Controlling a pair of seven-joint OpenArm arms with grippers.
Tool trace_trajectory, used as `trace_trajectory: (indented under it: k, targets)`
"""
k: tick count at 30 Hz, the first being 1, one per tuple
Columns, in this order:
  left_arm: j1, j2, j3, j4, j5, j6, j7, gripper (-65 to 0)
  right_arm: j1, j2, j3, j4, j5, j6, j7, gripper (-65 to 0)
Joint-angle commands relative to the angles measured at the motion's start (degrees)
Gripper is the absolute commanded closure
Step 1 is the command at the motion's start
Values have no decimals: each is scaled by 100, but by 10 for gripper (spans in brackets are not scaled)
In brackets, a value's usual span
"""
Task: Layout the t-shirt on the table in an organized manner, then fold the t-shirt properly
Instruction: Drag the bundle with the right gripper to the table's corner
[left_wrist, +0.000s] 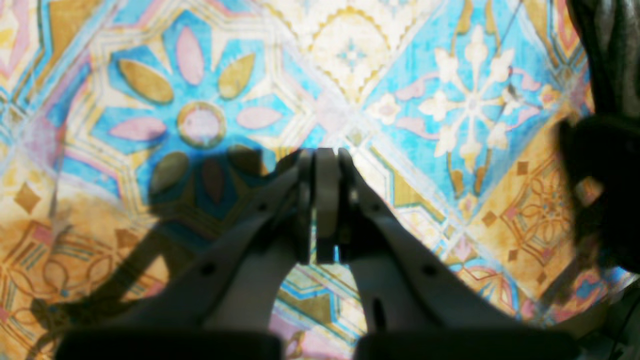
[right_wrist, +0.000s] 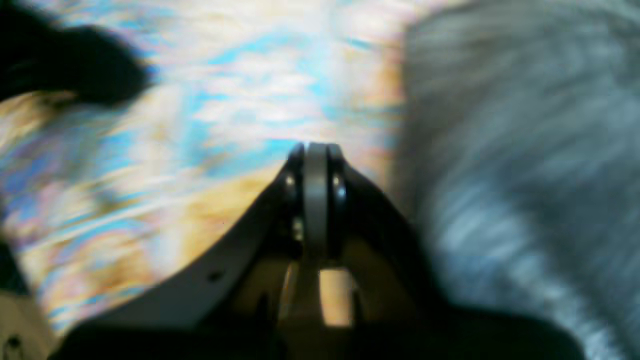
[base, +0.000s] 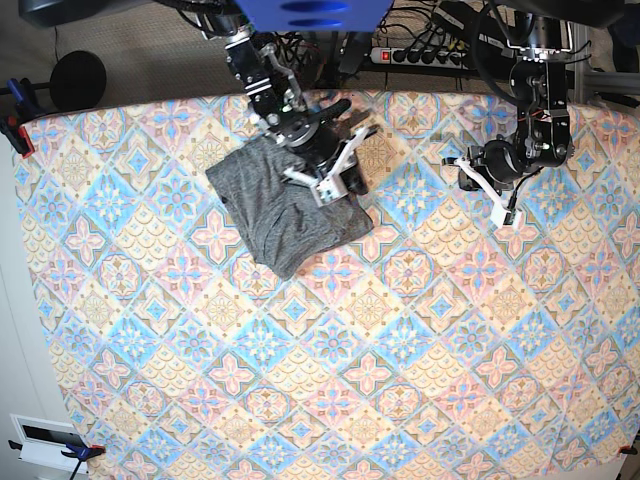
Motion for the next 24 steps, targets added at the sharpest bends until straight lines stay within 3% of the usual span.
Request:
trace_trajectory:
  k: [1, 11, 15, 22, 24]
  targets:
    - [-78, -50, -20, 53, -24, -10, -38, 0, 68, -65, 62, 46, 33, 34, 149, 0]
    - [-122, -41, -20, 45, -15, -10, -38, 0, 103, -65, 1460, 2, 33, 34, 123, 0]
    - [-131, -41, -20, 45, -15, -1, -38, 0, 472, -48, 1996, 2, 33, 34, 114, 0]
    - [-131, -59, -20, 36, -15, -1, -38, 0, 771, 5, 2330, 2, 33, 43, 105, 0]
    - [-131, -59, -20, 36, -15, -1, -38, 0, 736, 190, 2321, 20, 33, 43, 26, 0]
